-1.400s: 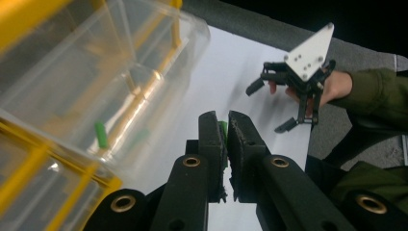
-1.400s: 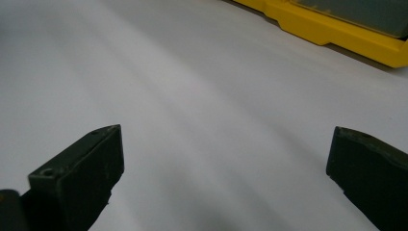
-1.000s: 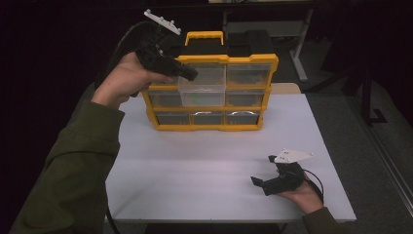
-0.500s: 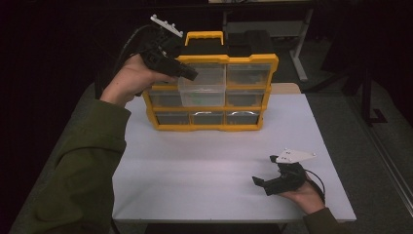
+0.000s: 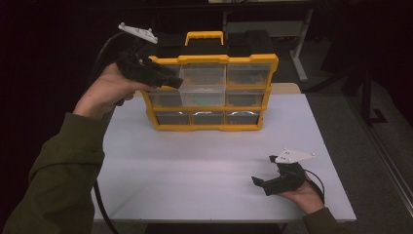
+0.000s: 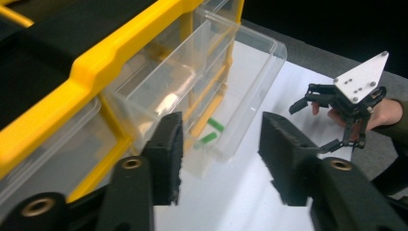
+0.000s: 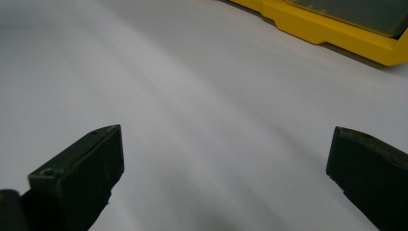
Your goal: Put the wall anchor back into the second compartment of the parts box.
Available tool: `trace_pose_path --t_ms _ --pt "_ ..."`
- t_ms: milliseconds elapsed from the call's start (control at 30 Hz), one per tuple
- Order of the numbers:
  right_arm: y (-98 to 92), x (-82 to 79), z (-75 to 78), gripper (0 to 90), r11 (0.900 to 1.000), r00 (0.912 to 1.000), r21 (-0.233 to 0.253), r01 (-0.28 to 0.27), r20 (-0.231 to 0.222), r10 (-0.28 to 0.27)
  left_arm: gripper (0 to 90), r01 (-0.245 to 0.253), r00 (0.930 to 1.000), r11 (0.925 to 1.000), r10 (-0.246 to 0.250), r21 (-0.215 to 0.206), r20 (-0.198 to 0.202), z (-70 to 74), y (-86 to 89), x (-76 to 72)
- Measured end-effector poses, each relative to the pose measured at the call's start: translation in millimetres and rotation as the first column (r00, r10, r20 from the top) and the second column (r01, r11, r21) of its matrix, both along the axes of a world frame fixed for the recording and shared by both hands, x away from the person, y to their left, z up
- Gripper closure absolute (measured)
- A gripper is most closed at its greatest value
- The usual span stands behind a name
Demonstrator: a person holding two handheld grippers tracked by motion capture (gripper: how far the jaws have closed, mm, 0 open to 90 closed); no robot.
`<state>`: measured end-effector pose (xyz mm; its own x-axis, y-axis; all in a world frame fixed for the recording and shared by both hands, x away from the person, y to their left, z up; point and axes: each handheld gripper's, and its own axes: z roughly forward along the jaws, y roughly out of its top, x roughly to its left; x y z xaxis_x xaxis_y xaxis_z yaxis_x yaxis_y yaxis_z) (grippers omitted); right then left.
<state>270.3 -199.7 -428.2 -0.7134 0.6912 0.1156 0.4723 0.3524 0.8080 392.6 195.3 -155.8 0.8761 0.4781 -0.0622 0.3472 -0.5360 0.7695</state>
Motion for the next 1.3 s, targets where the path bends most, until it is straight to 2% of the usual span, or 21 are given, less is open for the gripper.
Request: trace_pose_path --t_ms 300,500,700,800,1033,1167,1300 --pt "0.5 0.0 -0.3 0.0 1.0 1.0 -0.001 0.002 -0.001 -0.002 32.7 -0.031 0.9986 0.9994 0.031 -0.014 0.042 -27.5 17.9 -21.8" --pt "1.0 -0.4 0.0 0.0 1.0 1.0 0.0 0.002 -0.003 -0.002 21.0 -0.054 0.9972 0.9986 0.053 0.002 0.052 -53.1 25.9 -36.6" --pt "1.1 -0.6 0.2 0.0 1.0 1.0 0.001 0.002 -0.005 -0.002 16.4 -0.064 0.9973 0.9979 0.064 -0.009 0.035 -90.6 36.2 -46.4" --pt "1.2 -0.7 0.3 0.0 1.0 1.0 0.002 0.002 -0.005 -0.002 14.2 -0.059 0.9976 0.9983 0.059 0.004 0.038 -110.7 39.9 -51.5" --pt "1.1 -0.3 0.0 0.0 1.0 1.0 0.001 0.003 -0.003 -0.003 10.3 -0.073 0.9965 0.9971 0.074 -0.023 0.04 -152.8 44.2 -62.8" --pt "1.2 -0.8 0.2 0.0 1.0 1.0 0.004 0.003 -0.007 -0.003 6.3 -0.062 0.9976 0.998 0.063 -0.008 0.029 -175.4 42.4 -69.8" --pt "1.1 -0.5 -0.3 0.0 1.0 1.0 0.0 0.0 0.001 0.0 2.0 -0.045 0.9987 0.999 0.044 0.009 0.025 -192.1 42.1 -75.5"
